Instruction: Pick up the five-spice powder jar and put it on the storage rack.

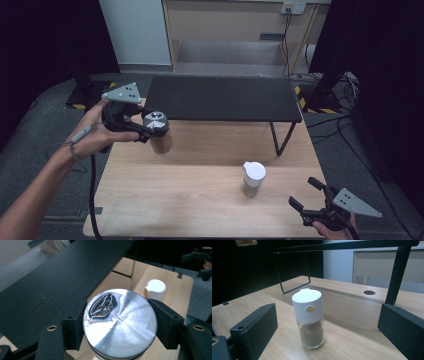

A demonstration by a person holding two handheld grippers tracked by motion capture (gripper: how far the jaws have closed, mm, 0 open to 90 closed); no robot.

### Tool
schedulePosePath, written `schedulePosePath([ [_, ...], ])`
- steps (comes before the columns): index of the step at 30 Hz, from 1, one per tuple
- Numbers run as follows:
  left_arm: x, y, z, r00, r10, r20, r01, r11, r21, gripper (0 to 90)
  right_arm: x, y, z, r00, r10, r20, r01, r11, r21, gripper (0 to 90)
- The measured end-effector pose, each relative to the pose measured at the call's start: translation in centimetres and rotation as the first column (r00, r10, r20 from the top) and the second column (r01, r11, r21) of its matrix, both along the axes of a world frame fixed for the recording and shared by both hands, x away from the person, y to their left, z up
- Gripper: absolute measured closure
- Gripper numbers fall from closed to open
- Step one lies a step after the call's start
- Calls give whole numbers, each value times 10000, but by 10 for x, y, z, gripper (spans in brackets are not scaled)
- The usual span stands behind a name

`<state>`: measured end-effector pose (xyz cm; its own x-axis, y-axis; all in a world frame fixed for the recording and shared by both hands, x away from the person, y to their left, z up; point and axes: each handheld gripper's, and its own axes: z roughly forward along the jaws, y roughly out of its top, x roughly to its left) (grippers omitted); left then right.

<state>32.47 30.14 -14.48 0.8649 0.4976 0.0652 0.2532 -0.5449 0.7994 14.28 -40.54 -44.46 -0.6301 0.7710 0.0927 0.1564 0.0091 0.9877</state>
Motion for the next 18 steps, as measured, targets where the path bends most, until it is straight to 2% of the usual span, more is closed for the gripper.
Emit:
schedulePosePath([
  [3, 14, -8, 7, 9991, 408, 68, -407, 9991, -63, 333, 0, 0, 0, 10000, 6, 5, -6, 10000, 19, 30],
  [4, 14, -8, 7, 9991, 408, 68, -407, 9991, -63, 334, 0, 0, 0, 10000, -1, 6, 1, 10000, 26, 30],
  [6, 25, -13, 10, 9978, 668, -2, -668, 9976, -191, 333, 0, -1, 0, 10000, 1, -8, -1, 10000, 47, 30],
  [8, 32, -19, 12, 9949, 1001, 129, -998, 9949, -174, 333, 0, -1, -1, 10000, -14, -14, 14, 10000, 52, 30],
  [9, 32, -19, 12, 9949, 1001, 129, -998, 9949, -174, 334, 0, -1, -1, 10000, -14, -14, 14, 10000, 52, 30],
  [11, 41, -24, 15, 9890, 1473, 152, -1469, 9889, -233, 334, 0, -1, -1, 10000, 4, -18, -4, 10000, 60, 30],
  [12, 41, -24, 15, 9890, 1473, 152, -1469, 9889, -233, 334, 0, -1, -1, 10000, 7, -9, -7, 10000, 72, 30],
  [14, 52, -28, 17, 9815, 1899, 247, -1892, 9816, -273, 333, 0, -1, -1, 10000, 13, -16, -13, 10000, 83, 30],
  [15, 52, -28, 17, 9815, 1899, 247, -1892, 9816, -273, 333, 0, -1, -1, 10000, 13, -16, -13, 10000, 83, 30],
  [17, 61, -32, 19, 9743, 2230, 332, -2222, 9747, -243, 334, 0, -2, -1, 10000, 24, -16, -24, 9999, 108, 30],
  [18, 61, -32, 19, 9743, 2230, 332, -2222, 9747, -243, 333, 0, -2, -1, 10000, 24, -16, -24, 9999, 108, 30],
])
